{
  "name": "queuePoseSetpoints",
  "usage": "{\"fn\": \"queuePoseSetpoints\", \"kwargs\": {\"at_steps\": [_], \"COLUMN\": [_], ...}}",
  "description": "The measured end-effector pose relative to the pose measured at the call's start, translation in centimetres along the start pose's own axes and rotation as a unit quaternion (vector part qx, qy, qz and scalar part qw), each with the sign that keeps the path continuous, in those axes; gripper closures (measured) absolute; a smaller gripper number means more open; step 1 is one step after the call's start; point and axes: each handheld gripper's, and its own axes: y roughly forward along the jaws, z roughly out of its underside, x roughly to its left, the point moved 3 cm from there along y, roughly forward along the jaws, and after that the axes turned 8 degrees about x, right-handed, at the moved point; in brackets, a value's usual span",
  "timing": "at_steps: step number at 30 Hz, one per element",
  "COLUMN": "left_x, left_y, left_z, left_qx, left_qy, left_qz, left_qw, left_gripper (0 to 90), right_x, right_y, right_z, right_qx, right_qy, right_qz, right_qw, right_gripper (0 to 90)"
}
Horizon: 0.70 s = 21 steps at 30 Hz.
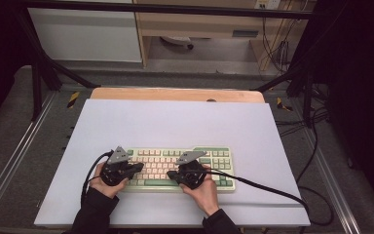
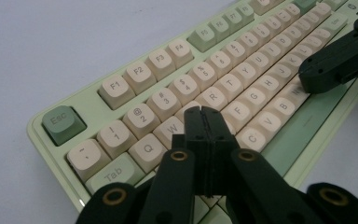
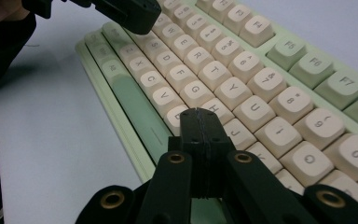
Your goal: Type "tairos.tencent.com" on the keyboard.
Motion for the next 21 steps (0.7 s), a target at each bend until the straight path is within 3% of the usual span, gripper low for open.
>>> {"fn": "queuePoseSetpoints", "kwargs": {"at_steps": [9, 21], "left_x": [-0.1, -0.5], "left_y": [-0.2, 0.0], "left_z": [-0.1, -0.2], "left_qx": [-0.003, -0.002], "left_qy": [0.002, 0.006], "left_qz": [0.0, 0.002], "left_qw": [1.0, 1.0], "left_gripper": [89.8, 89.8], "right_x": [-0.3, -2.1], "right_y": [-2.2, -4.3], "right_z": [-0.2, 1.9], "right_qx": [-0.006, -0.014], "right_qy": [-0.007, 0.017], "right_qz": [0.013, 0.023], "right_qw": [0.9999, 0.9995], "right_gripper": [90.0, 90.0]}}
